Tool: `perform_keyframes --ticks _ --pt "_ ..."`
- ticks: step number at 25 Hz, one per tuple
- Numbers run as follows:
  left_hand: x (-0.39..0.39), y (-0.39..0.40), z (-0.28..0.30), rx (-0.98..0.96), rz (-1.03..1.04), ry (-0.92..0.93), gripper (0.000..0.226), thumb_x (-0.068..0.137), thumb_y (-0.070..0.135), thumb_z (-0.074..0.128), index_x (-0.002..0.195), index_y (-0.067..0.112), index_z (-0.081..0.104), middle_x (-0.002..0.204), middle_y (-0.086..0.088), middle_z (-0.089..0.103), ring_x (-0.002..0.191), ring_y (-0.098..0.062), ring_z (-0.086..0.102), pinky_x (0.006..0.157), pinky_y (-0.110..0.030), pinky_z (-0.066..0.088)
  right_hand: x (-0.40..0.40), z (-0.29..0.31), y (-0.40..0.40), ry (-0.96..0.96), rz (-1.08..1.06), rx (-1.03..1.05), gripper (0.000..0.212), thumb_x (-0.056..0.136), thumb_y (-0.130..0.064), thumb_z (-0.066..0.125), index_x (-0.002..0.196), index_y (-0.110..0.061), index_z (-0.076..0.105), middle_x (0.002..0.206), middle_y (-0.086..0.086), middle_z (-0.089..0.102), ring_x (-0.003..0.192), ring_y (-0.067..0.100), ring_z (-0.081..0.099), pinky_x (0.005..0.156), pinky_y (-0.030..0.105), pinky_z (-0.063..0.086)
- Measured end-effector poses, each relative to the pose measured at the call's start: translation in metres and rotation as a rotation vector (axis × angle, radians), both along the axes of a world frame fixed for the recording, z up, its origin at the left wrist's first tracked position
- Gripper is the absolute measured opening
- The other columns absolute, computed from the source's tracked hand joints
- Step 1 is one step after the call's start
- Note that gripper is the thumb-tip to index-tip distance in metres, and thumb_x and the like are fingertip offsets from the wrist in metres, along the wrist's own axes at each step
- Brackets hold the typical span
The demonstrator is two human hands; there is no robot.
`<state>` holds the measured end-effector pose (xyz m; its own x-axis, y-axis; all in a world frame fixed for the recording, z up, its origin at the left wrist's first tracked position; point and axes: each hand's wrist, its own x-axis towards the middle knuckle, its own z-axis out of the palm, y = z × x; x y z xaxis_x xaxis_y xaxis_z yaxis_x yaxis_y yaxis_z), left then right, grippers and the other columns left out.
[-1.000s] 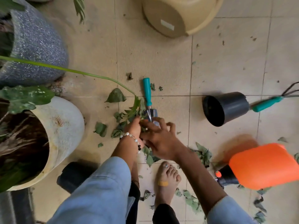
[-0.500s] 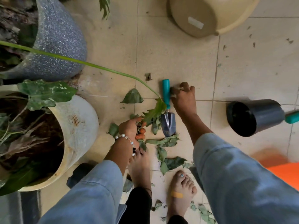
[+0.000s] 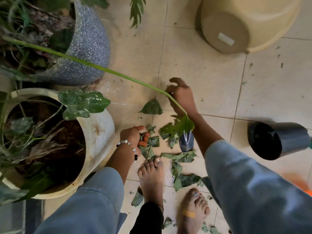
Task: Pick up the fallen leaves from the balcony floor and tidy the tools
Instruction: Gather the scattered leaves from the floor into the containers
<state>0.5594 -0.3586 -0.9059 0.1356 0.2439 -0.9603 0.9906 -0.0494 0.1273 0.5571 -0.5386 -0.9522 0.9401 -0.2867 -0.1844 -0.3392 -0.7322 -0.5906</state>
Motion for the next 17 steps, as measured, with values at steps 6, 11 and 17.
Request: perform_keyframes --ticks 6,11,17 --pt "-0.012 0.022 -0.010 0.030 0.061 0.010 0.032 0.102 0.016 0.032 0.080 0.008 0.055 0.041 -0.003 0.044 0.026 -0.010 0.035 0.035 -0.007 0.021 -0.005 -0.041 0.049 0.257 0.182 -0.009 0.048 0.098 -0.038 0.041 0.138 -0.012 0.043 0.158 0.018 0.010 0.145 0.041 -0.002 0.119 0.055 0.009" --pt "-0.038 0.041 -0.019 0.045 -0.002 -0.009 0.041 0.101 0.030 0.043 0.073 0.008 0.064 0.059 -0.017 0.064 0.044 -0.016 0.043 0.042 -0.018 0.030 -0.024 -0.038 0.082 0.369 0.420 -0.031 0.049 0.098 -0.028 0.032 0.143 -0.010 0.040 0.154 0.016 0.027 0.143 0.035 0.023 0.116 0.047 0.025" --pt "-0.059 0.063 -0.030 0.086 0.103 0.001 0.075 0.078 0.072 0.050 0.094 0.002 0.069 0.083 -0.017 0.070 0.072 -0.033 0.065 0.067 -0.037 0.055 -0.044 0.009 0.090 0.212 -0.122 0.436 0.014 0.084 -0.005 0.067 0.096 -0.004 0.075 0.097 0.009 0.074 0.089 0.020 0.069 0.082 0.021 0.050"
